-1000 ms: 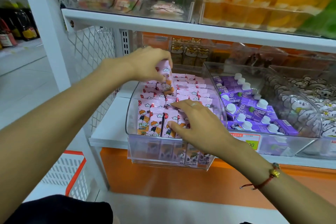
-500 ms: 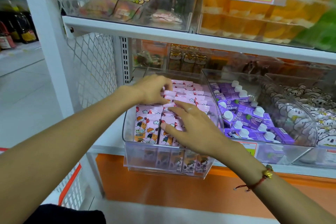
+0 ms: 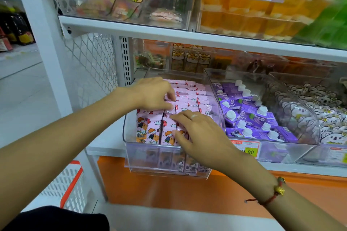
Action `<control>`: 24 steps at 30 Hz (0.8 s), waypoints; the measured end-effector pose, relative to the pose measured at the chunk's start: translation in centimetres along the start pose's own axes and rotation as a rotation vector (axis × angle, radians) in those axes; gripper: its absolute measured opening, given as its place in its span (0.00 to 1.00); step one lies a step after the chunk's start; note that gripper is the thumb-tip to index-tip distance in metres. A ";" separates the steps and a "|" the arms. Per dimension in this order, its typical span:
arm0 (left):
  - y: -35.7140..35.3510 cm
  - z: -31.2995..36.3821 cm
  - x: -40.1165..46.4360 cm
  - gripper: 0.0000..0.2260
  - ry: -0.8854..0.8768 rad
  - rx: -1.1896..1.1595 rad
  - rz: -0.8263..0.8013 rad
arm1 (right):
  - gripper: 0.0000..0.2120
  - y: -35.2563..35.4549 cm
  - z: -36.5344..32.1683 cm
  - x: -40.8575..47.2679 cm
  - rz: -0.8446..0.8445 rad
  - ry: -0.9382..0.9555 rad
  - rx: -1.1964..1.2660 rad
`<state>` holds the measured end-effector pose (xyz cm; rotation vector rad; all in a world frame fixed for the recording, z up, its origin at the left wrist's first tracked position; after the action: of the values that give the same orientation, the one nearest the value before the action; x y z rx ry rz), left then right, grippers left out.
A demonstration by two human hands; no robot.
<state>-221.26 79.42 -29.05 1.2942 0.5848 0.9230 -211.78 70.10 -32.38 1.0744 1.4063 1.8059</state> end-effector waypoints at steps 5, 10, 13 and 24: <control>0.8 -0.5 -0.9 0.05 0.087 -0.165 0.123 | 0.21 0.0 0.0 -0.1 0.006 -0.015 0.017; 2.5 -1.9 -3.0 0.08 0.200 -0.656 0.508 | 0.21 0.2 0.0 -0.2 0.024 -0.013 0.037; 3.6 -2.6 -4.9 0.07 0.255 -0.960 0.783 | 0.21 0.2 0.1 -0.2 0.035 -0.011 0.037; 4.7 0.6 -12.1 0.03 0.107 -1.192 1.184 | 0.19 4.1 1.4 -1.2 0.299 -0.196 0.582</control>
<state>-228.31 69.02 -25.91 0.3550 -0.7499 1.8797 -209.90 68.72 -28.57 1.7863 1.7698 1.4479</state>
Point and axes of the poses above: each hand's wrist, its own x-axis towards the middle knuckle, its own y-axis out of the back of the hand, z = x × y, the point moved 7 cm from there along x, towards the middle knuckle, and after that the axes turned 12 degrees about -x, right-handed, at the moved point
